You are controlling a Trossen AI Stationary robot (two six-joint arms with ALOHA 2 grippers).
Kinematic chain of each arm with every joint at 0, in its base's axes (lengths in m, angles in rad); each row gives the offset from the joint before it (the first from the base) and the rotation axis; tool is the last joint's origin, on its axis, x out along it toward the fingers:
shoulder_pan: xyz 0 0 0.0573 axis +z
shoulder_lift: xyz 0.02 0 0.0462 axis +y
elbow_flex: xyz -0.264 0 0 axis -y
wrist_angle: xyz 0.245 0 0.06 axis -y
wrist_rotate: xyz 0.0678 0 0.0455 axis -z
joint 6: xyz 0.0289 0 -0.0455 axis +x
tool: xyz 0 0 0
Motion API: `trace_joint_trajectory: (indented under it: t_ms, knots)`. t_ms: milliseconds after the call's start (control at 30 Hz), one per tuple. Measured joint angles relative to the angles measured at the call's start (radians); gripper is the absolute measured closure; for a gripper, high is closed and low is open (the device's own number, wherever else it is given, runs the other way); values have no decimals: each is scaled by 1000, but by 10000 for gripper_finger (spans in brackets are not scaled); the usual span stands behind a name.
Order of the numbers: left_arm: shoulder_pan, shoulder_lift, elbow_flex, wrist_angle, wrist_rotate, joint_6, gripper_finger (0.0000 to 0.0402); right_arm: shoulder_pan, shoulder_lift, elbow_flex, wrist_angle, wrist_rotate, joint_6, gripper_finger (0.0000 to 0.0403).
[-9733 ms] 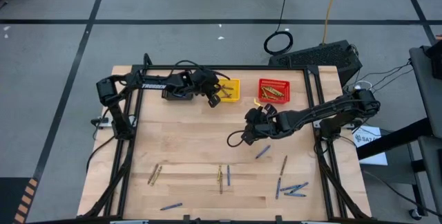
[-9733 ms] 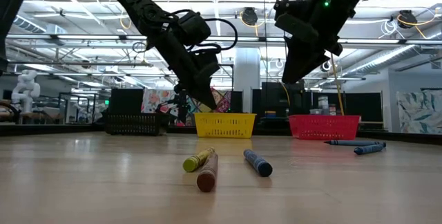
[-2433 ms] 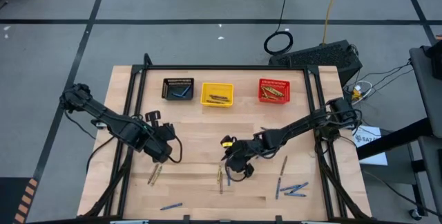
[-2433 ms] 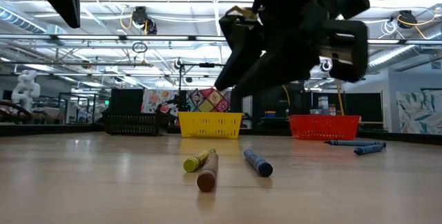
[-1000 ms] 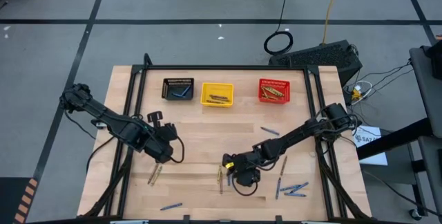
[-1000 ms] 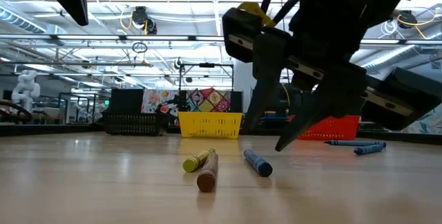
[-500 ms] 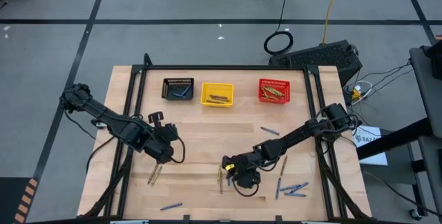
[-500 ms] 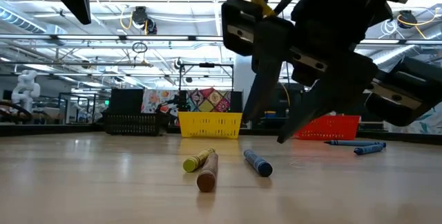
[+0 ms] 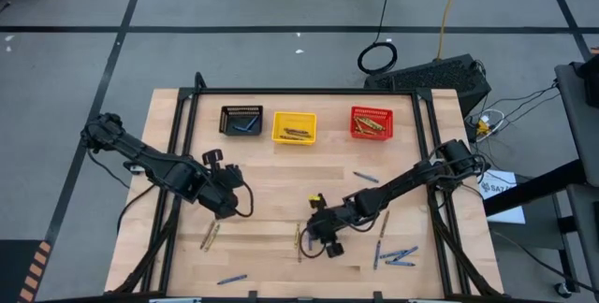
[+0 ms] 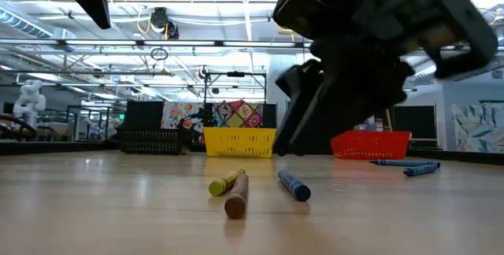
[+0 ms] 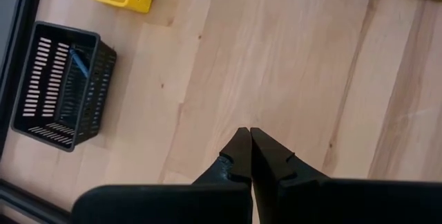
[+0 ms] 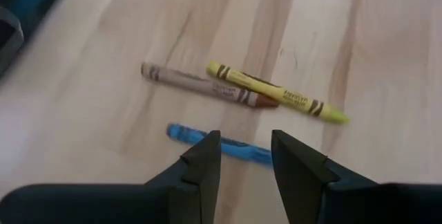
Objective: Sort crayons
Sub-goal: Put the blue crayon into the black bin
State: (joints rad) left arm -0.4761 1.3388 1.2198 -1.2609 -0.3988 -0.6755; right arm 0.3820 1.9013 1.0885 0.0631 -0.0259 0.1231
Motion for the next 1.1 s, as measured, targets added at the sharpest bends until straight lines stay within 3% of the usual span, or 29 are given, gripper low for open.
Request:
trace_joint_trajectory:
  t_ms: [100,367,500,767,1100]
  knots:
    - [5,0,0,-1,1,23,402,10,-24,0,10,-1,142,287]
    - [5,0,0,-3,5,109,402,33,-154,0,199,62,330,305]
    - [5,0,0,-4,6,108,402,32,-188,0,207,107,541,318]
    - [5,0,0,-4,9,108,402,24,-173,0,95,104,994,331]
    - [5,0,0,-3,11,114,402,25,-173,0,-81,107,1255,365]
